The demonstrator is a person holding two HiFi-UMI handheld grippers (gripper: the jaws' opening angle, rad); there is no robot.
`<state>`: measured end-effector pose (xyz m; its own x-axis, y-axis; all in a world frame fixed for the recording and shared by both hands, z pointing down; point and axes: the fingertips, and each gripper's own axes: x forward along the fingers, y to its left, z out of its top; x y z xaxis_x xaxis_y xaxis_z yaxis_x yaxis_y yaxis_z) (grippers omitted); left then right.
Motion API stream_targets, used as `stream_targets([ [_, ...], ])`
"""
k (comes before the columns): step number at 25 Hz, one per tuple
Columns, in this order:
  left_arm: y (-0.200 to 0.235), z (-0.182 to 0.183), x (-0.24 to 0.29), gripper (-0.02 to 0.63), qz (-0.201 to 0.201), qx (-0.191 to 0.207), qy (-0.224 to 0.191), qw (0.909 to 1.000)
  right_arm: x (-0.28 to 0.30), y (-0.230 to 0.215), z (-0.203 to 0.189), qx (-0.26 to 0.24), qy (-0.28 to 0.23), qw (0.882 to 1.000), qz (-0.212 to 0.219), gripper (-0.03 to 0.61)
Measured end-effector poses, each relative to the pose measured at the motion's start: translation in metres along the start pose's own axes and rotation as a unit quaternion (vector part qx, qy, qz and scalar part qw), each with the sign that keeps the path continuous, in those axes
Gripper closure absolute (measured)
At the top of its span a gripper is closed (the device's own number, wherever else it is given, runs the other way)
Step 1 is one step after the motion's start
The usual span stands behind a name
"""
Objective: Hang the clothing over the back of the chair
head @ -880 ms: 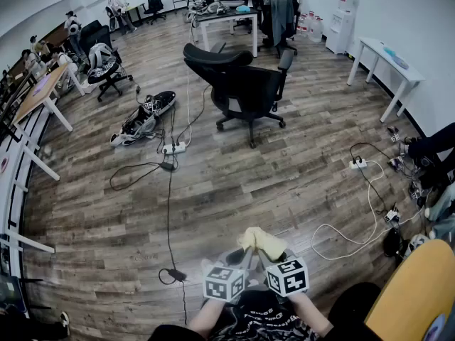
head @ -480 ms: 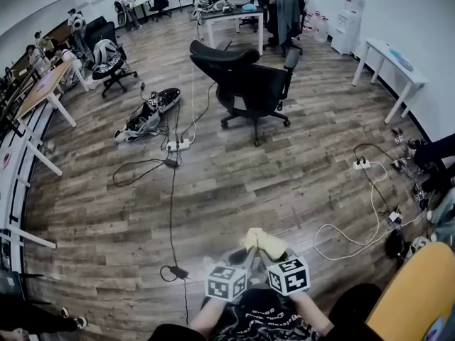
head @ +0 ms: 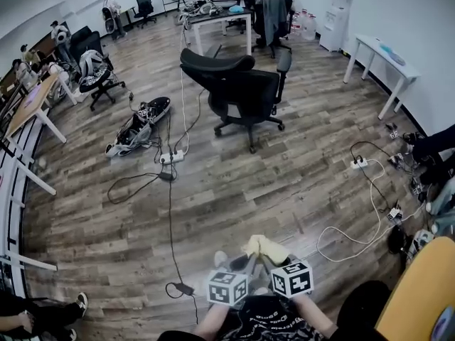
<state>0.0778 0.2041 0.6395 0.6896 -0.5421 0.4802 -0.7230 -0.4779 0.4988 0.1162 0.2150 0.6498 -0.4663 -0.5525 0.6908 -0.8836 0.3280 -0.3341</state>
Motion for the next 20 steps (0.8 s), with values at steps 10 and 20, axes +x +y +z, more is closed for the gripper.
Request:
stream_targets([
  [10, 0.069, 0.095, 0.029, 0.589, -0.048, 0.036, 0.007, 0.9981, 0.059, -0.006, 0.100, 0.038, -0.048, 0.997, -0.043, 0.508],
  [20, 0.114, 0.161, 0.036, 0.589, -0.088, 0.074, 0.004, 0.9934, 0.096, 0.002, 0.164, 0.053, -0.087, 0.991, -0.083, 0.508],
])
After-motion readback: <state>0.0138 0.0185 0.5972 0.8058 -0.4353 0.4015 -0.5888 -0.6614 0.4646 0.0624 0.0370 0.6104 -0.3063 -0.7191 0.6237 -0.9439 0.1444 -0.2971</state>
